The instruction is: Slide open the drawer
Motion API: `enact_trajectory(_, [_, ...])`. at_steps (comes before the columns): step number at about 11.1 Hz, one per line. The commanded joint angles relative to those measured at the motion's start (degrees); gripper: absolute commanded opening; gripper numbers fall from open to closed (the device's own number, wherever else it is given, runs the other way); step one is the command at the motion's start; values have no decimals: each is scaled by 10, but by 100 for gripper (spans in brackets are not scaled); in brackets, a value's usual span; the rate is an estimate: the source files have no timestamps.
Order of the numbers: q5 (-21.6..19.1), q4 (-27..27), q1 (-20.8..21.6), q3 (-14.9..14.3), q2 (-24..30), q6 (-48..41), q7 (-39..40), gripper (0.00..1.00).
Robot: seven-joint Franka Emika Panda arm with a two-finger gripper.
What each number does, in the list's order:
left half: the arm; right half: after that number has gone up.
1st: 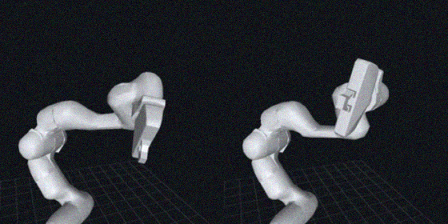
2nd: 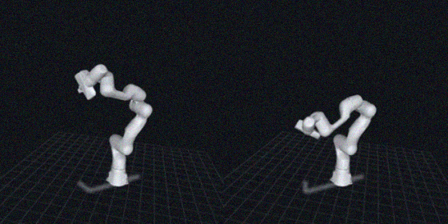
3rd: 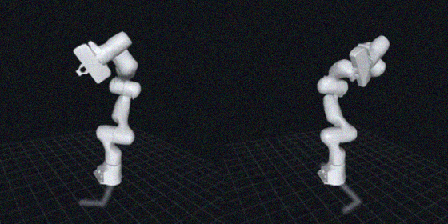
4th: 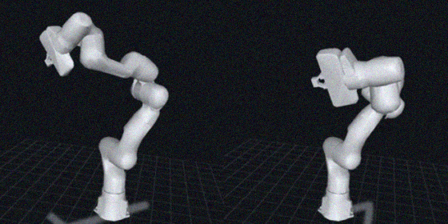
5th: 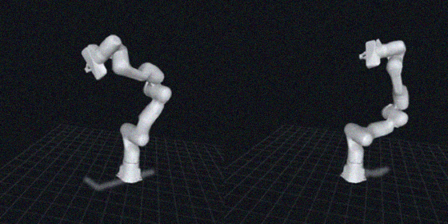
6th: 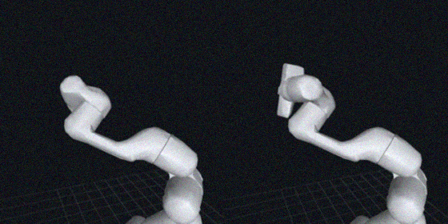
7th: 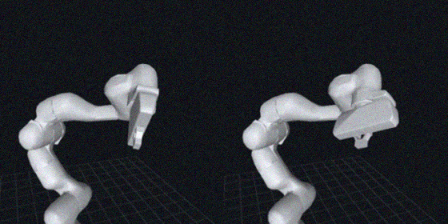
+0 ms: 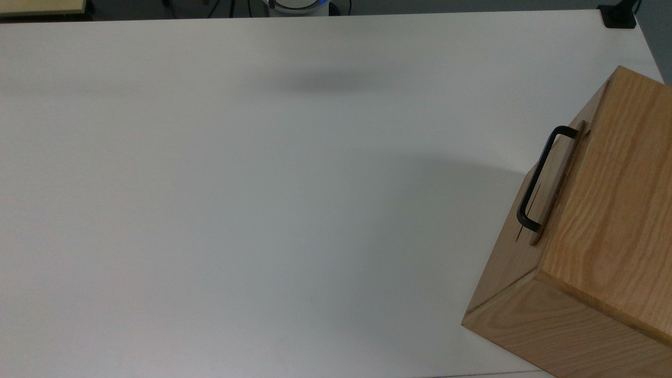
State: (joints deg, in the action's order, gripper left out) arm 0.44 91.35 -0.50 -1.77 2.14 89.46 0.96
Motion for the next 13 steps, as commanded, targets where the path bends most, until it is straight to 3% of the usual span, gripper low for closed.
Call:
enact_trajectory(1, [-2, 2, 11, -16, 8, -6, 8, 100])
enact_trajectory(8, [-14, 2, 12, -16, 3, -4, 6, 100])
enact_trajectory(10, [-78, -3, 13, -17, -17, -3, -3, 100])
enact_trajectory(13, [-193, -9, 37, -55, -35, 73, -97, 100])
